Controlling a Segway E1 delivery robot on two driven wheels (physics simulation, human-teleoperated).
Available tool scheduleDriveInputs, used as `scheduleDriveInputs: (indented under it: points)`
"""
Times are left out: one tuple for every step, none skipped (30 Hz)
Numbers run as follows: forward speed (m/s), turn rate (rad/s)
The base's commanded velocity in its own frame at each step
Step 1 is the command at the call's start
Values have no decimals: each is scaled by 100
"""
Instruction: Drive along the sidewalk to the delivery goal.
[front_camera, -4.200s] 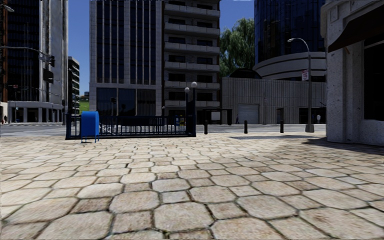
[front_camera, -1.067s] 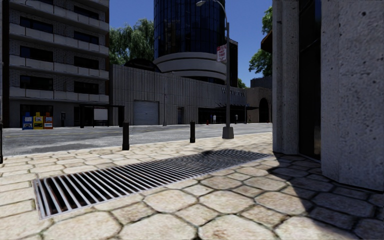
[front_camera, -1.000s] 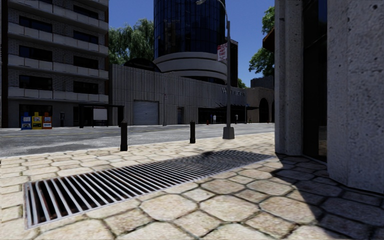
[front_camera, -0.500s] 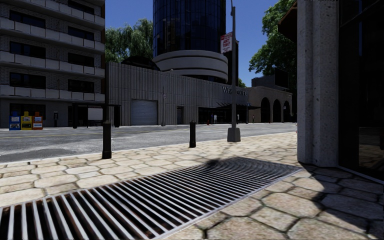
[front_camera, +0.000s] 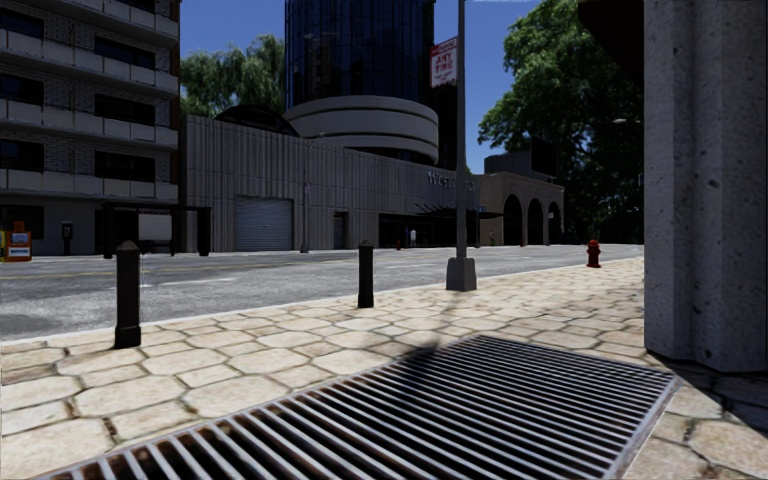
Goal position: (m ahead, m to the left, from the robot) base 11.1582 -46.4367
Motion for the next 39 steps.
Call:
scheduleDriveInputs:
  points:
    - [200,-40]
    - [200,-41]
    - [200,-41]
    - [200,-41]
    - [200,-41]
    - [200,-41]
    - [200,-41]
    - [200,-41]
    - [200,-41]
    - [200,-41]
    - [200,-41]
    - [200,-41]
    - [200,-41]
    - [200,-41]
    - [200,-41]
    - [200,-41]
    - [200,-41]
    - [200,-41]
    - [200,-41]
    - [200,-41]
    - [200,-41]
    - [200,-41]
    - [200,-41]
    - [200,-41]
    - [200,-41]
    - [200,-41]
    - [200,-41]
    - [200,-41]
    - [200,-41]
    - [200,-41]
    - [200,-41]
    - [200,-41]
    - [200,-41]
    - [200,-41]
    - [200,-41]
    - [200,-41]
    - [200,-41]
    - [200,-41]
    - [200,-41]
